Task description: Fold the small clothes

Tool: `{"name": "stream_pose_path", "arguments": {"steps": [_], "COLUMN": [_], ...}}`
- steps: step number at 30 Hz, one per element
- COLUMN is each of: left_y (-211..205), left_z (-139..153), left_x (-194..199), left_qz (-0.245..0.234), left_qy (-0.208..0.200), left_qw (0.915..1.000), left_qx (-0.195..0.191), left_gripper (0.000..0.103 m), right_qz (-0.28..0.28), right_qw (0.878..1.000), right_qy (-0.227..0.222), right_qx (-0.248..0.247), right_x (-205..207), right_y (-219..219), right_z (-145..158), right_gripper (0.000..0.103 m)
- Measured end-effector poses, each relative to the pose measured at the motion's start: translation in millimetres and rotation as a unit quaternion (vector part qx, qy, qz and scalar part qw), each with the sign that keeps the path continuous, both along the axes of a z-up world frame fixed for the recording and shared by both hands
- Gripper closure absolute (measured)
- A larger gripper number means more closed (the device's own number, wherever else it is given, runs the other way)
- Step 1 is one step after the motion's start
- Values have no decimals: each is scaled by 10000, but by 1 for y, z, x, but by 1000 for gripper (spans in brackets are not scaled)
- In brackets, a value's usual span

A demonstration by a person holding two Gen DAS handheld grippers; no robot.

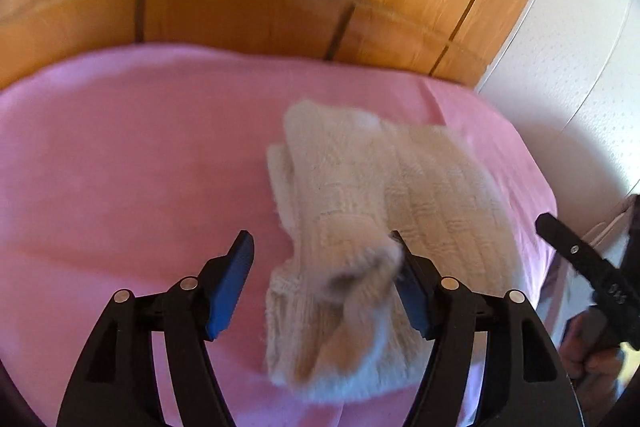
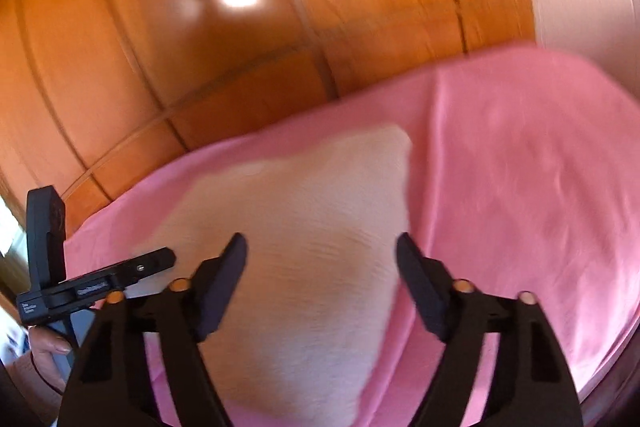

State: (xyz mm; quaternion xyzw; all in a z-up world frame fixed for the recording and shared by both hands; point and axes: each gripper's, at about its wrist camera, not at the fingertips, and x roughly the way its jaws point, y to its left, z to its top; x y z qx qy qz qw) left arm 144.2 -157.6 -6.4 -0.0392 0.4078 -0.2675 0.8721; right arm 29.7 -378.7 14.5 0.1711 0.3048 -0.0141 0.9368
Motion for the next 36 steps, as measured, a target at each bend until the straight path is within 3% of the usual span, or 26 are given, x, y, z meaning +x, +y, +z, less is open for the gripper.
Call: {"name": "stream_pose_path", "arguments": {"steps": [3,5,7,10,13,15,17,20,26,36], "left_y": [-4,-8,-8,-7,-2,5,14,23,42,56], "left_z": [-12,-31,-38,-27,-9,1,11,20,32,31], "left_x": [-8,-5,-4,-12,-22,-28,-40,-55,-87,-107], "left_qz": [57,77,160,238,318,422,610,766,1009,1180], "left_qy": [-76,112,144,18,-318,-471,-662,-782,-1054,-1086], "left_qw": [9987,9965,9964,9965,9954,9951,9939,9921,9876,9854], "left_qx": [510,824,817,805,843,755,643,610,580,578], "left_gripper": [36,34,33,33,32,25,22,18,13,9], "right_qz": [286,392,281,47,13,-123,-345,-785,-1295,-1437], "right_qw": [9994,9967,9920,9903,9929,9941,9950,9930,9871,9818], "right_qy": [161,636,980,922,889,831,696,563,611,486], "right_qx": [-117,-316,-748,-1037,-796,-682,-624,-681,-711,-1145], "right_x": [-4,-4,-4,-13,-20,-21,-26,-28,-27,-39], "right_y": [22,42,56,66,65,65,64,70,77,99], "right_z": [1,-24,-47,-53,-43,-36,-27,-9,-1,-2], "right_gripper": [49,49,49,47,30,25,11,3,2,2]}}
